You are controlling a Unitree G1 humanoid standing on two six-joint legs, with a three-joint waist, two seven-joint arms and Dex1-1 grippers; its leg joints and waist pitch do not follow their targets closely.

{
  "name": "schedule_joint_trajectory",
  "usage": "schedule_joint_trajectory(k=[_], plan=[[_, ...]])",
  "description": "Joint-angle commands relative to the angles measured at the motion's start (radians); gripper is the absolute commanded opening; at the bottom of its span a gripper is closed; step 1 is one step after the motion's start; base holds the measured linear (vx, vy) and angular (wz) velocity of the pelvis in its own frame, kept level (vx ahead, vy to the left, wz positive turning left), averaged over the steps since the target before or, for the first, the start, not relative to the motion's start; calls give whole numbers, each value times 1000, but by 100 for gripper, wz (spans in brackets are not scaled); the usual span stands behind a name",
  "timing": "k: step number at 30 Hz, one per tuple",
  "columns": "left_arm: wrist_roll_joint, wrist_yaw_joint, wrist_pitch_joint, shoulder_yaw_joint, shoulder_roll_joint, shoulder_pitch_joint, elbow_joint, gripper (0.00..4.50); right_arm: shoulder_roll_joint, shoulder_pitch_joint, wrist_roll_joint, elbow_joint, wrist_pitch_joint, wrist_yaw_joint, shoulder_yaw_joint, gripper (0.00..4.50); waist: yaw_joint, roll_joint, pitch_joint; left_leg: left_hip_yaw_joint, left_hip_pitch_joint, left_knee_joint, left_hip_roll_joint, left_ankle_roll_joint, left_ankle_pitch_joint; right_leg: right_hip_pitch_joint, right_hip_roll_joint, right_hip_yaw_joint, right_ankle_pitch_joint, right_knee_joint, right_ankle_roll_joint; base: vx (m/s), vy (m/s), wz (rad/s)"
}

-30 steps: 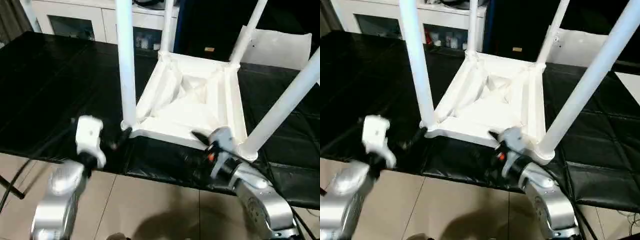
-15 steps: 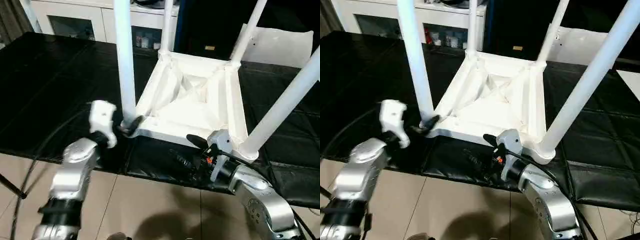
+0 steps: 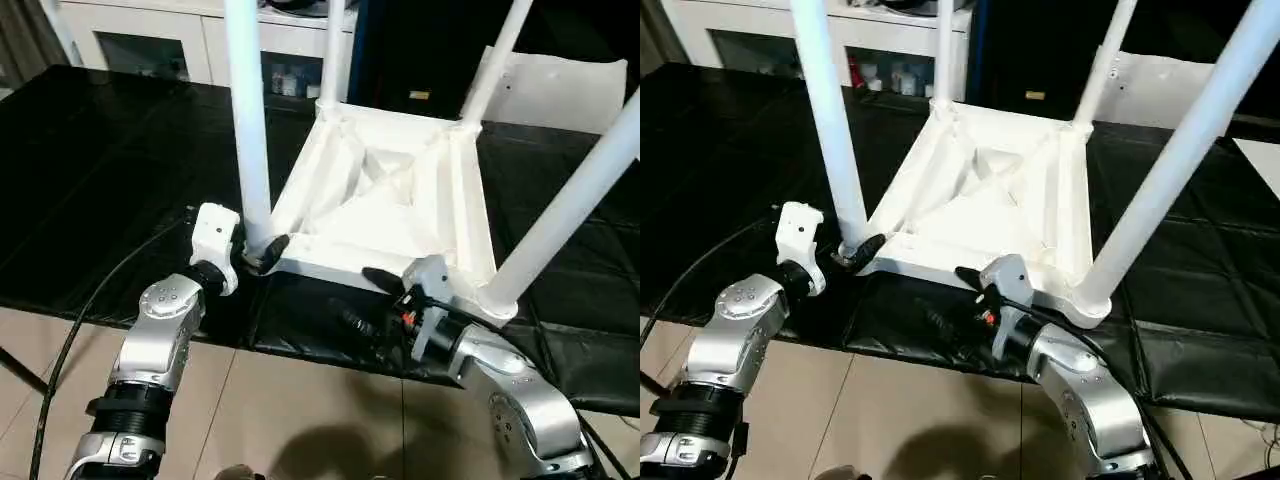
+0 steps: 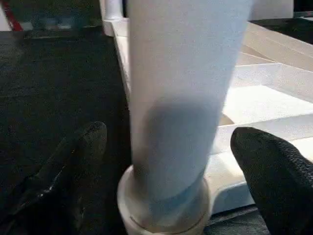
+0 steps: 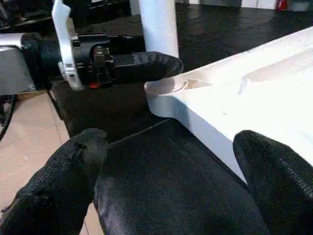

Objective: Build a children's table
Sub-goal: Flip table

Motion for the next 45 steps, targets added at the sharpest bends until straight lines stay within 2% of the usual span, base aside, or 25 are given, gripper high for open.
schedule_joint_trajectory(k=[1, 6, 7, 10, 11, 13, 23, 30, 34, 39, 45], plan=[[6, 8, -11, 0, -4, -23, 19, 431, -4, -20, 10, 0, -13, 11, 8, 450, 1, 19, -53, -18, 18, -75, 61, 16, -176, 48, -112, 56, -7, -78, -190, 0, 0, 0], [-6, -6, -32, 3, -12, -39, 55, 388, -5, -27, 13, 5, -8, 15, 5, 450, 2, 17, -54, -17, 16, -74, 60, 16, -163, 49, -112, 57, 3, -77, -188, 0, 0, 0], [-7, -13, -36, -1, -12, -43, 62, 368, -4, -29, 12, 6, -10, 16, 4, 450, 2, 17, -55, -18, 16, -74, 61, 16, -158, 50, -114, 57, 12, -76, -190, 0, 0, 0], [-5, -14, -42, -4, -12, -50, 75, 358, -5, -32, 10, 9, -15, 17, 3, 450, 1, 18, -54, -18, 18, -75, 61, 15, -169, 48, -113, 56, 3, -77, -193, 0, 0, 0], [-6, -18, -45, -4, -12, -52, 79, 335, -5, -32, 10, 10, -18, 16, 3, 450, 1, 17, -54, -18, 17, -75, 61, 15, -170, 49, -114, 57, 2, -77, -194, 0, 0, 0], [-8, -23, -49, -5, -12, -55, 86, 319, -6, -33, 10, 12, -20, 15, 2, 450, 2, 17, -53, -17, 16, -75, 61, 16, -166, 49, -114, 57, 6, -77, -195, 0, 0, 0], [-15, -70, -58, -14, -5, -66, 123, 319, -13, -23, 33, 2, 7, 27, -5, 450, 2, 20, -53, -18, 17, -76, 63, 18, -174, 49, -116, 57, 6, -76, -201, 0, 0, 0], [-43, -79, -22, 0, -30, -63, 127, 244, -11, -26, 31, 6, 16, 11, -7, 450, 2, 20, -53, -17, 17, -75, 63, 13, -172, 49, -116, 57, 1, -77, -204, 0, 0, 0], [-45, -80, -20, -3, -37, -64, 130, 221, -14, -26, 32, 6, 13, 18, -4, 450, 3, 20, -54, -17, 17, -75, 62, 19, -162, 50, -115, 57, 21, -75, -205, 0, 0, 0], [-53, -89, -25, -4, -40, -67, 135, 211, -15, -24, 33, 6, 6, 20, -3, 450, 4, 19, -52, -16, 17, -74, 63, 20, -168, 48, -116, 58, -10, -78, -203, 0, 0, 0], [-75, -137, -6, 3, -31, -66, 135, 209, -17, -20, 35, 7, 7, 17, -4, 450, 5, 20, -52, -16, 16, -73, 61, 29, -143, 49, -115, 57, 10, -76, -201, 0, 0, 0]])
